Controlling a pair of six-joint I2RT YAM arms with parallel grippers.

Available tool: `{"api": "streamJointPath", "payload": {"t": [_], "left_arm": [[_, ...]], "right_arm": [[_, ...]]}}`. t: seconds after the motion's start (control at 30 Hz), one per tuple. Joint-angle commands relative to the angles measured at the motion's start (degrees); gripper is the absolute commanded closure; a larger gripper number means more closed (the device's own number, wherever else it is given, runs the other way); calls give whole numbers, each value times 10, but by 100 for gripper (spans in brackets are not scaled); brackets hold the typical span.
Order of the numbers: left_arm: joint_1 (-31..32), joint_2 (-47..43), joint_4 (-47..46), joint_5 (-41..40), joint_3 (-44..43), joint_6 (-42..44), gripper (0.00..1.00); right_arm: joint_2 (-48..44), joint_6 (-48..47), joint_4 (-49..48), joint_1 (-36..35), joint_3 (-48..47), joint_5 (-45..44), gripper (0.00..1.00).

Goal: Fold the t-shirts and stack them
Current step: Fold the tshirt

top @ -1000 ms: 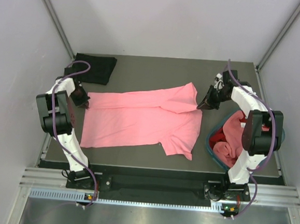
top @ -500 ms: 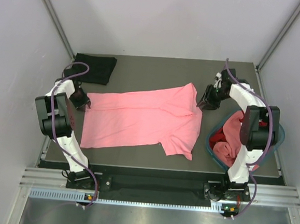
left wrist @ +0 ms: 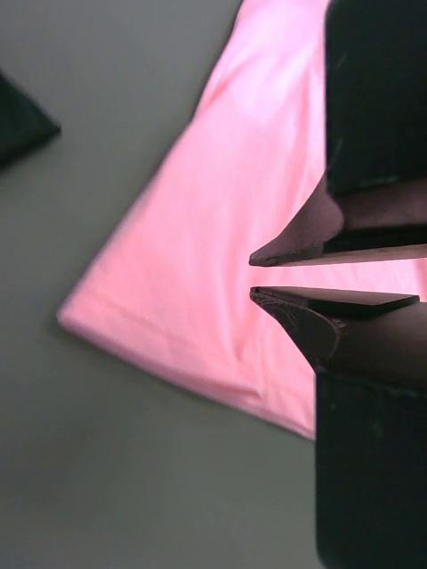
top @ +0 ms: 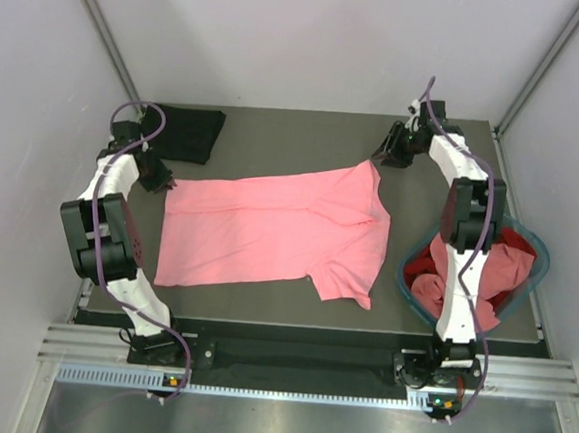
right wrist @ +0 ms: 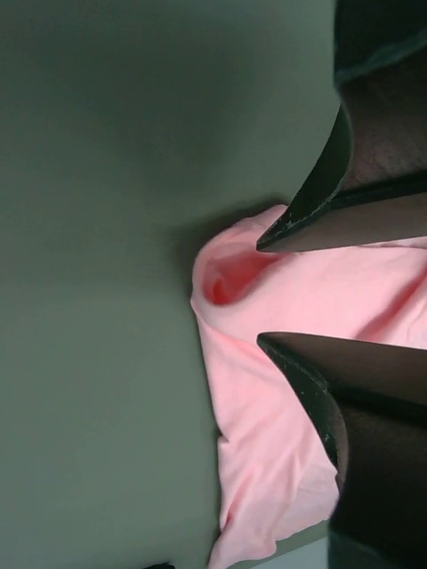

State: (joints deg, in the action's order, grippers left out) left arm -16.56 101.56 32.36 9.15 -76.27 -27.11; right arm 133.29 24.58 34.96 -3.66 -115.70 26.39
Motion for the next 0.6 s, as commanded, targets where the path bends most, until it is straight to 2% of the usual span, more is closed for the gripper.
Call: {"api": "streamJointPath", "payload": {"t": [0.0,0.43,0.57], "left_arm": [[6,14,-82,105,-5,-9,81],[17,95,-116,121,-32,-42,82],[17,118,-95,98,-42,-47,83]], "right_arm": [[22,-2,-41,-7,-29,38,58],[36,19,-81,-11,-28,53,57],[57,40,-96,-13,-37,62,65]]}}
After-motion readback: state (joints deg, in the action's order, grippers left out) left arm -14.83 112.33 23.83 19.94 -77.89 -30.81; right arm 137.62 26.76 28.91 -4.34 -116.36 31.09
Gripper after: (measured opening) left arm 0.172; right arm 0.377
